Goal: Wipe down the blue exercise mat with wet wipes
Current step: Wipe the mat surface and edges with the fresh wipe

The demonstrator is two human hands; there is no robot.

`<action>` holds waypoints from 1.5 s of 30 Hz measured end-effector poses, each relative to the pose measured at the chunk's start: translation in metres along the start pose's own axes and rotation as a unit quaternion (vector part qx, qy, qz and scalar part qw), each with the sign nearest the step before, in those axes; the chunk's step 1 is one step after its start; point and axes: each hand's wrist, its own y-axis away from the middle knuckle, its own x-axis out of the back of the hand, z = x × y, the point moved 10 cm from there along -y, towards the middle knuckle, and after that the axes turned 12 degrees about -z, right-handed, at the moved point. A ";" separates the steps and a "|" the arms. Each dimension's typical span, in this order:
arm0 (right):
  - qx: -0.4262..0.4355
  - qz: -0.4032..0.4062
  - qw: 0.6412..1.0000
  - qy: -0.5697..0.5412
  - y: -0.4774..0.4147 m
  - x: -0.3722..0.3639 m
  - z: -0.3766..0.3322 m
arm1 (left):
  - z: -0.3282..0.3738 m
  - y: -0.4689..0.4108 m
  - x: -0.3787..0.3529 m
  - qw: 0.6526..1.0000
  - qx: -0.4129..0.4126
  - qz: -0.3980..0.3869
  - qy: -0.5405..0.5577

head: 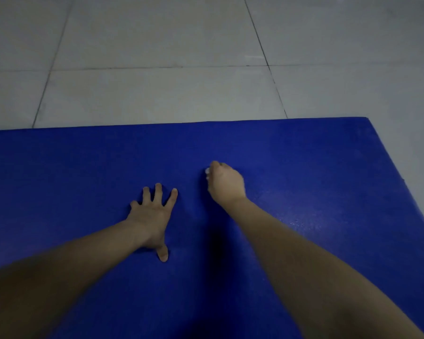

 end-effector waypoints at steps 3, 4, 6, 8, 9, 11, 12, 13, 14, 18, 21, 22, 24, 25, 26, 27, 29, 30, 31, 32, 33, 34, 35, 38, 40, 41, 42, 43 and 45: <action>-0.080 0.028 0.996 -0.020 0.003 0.022 0.070 | -0.012 0.003 0.030 0.998 -0.023 0.044 0.028; -0.108 0.037 0.993 -0.020 0.007 0.030 0.097 | -0.018 0.004 0.042 0.997 -0.016 0.074 0.034; -0.165 0.057 0.984 -0.028 0.014 0.047 0.150 | -0.032 0.000 0.056 0.994 0.025 0.100 0.034; -0.223 0.075 0.971 -0.043 0.023 0.063 0.194 | -0.037 -0.013 0.055 0.995 0.055 0.072 0.047; -0.249 0.083 0.963 -0.052 0.027 0.069 0.210 | -0.037 -0.020 0.053 0.995 0.060 0.054 0.053; -0.278 0.099 0.953 -0.065 0.026 0.073 0.220 | -0.034 -0.031 0.051 0.995 0.061 0.033 0.065; -0.278 0.107 0.952 -0.071 0.022 0.071 0.214 | -0.033 -0.035 0.051 0.996 0.058 0.029 0.067; -0.268 0.115 0.953 -0.079 0.017 0.068 0.201 | -0.033 -0.036 0.051 0.996 0.053 0.028 0.069; -0.250 0.120 0.957 -0.087 0.011 0.062 0.183 | -0.033 -0.037 0.050 0.996 0.047 0.032 0.069; -0.143 0.098 0.982 -0.079 -0.018 0.028 0.082 | -0.037 -0.039 0.047 0.995 0.038 0.048 0.074; -0.054 0.067 0.995 -0.057 -0.028 0.003 0.004 | -0.036 -0.038 0.047 0.995 0.037 0.048 0.073; -0.021 0.055 0.997 -0.050 -0.028 -0.004 -0.016 | -0.036 -0.038 0.047 0.995 0.037 0.048 0.075; 0.025 0.049 0.998 -0.026 -0.028 -0.007 -0.037 | -0.037 -0.037 0.047 0.995 0.041 0.050 0.074; 0.032 0.053 0.998 -0.009 -0.029 -0.003 -0.035 | -0.037 -0.036 0.047 0.995 0.041 0.050 0.072; 0.027 0.054 0.998 0.005 -0.030 0.002 -0.023 | -0.037 -0.036 0.047 0.995 0.041 0.047 0.072; 0.011 0.054 0.998 0.009 -0.031 0.008 -0.006 | -0.037 -0.036 0.046 0.995 0.040 0.045 0.074; -0.041 0.070 0.997 0.001 -0.032 0.026 0.043 | -0.037 -0.036 0.046 0.995 0.037 0.045 0.078; -0.069 0.082 0.994 0.003 -0.031 0.036 0.070 | -0.037 -0.036 0.046 0.995 0.037 0.047 0.078; -0.098 0.093 0.991 0.005 -0.029 0.046 0.095 | -0.037 -0.036 0.047 0.995 0.036 0.049 0.078; -0.127 0.101 0.987 0.001 -0.025 0.055 0.122 | -0.036 -0.036 0.047 0.995 0.035 0.050 0.078; -0.157 0.106 0.982 -0.007 -0.021 0.063 0.147 | -0.036 -0.036 0.047 0.995 0.033 0.050 0.080; -0.189 0.109 0.976 -0.016 -0.016 0.070 0.171 | -0.036 -0.037 0.047 0.995 0.033 0.049 0.081; -0.220 0.111 0.969 -0.025 -0.010 0.076 0.191 | -0.036 -0.036 0.047 0.995 0.033 0.049 0.080; -0.289 0.126 0.946 -0.076 -0.002 0.083 0.222 | -0.037 -0.036 0.047 0.995 0.035 0.051 0.079; -0.290 0.138 0.941 -0.104 -0.008 0.079 0.211 | -0.037 -0.037 0.046 0.995 0.038 0.051 0.080; -0.278 0.141 0.944 -0.107 -0.014 0.075 0.198 | -0.037 -0.037 0.047 0.995 0.039 0.050 0.078; -0.260 0.140 0.950 -0.104 -0.021 0.071 0.181 | -0.037 -0.038 0.047 0.995 0.041 0.049 0.077; -0.242 0.135 0.956 -0.098 -0.027 0.066 0.163 | -0.038 -0.038 0.046 0.995 0.042 0.048 0.077; -0.202 0.116 0.970 -0.074 -0.040 0.055 0.122 | -0.038 -0.039 0.047 0.995 0.044 0.049 0.074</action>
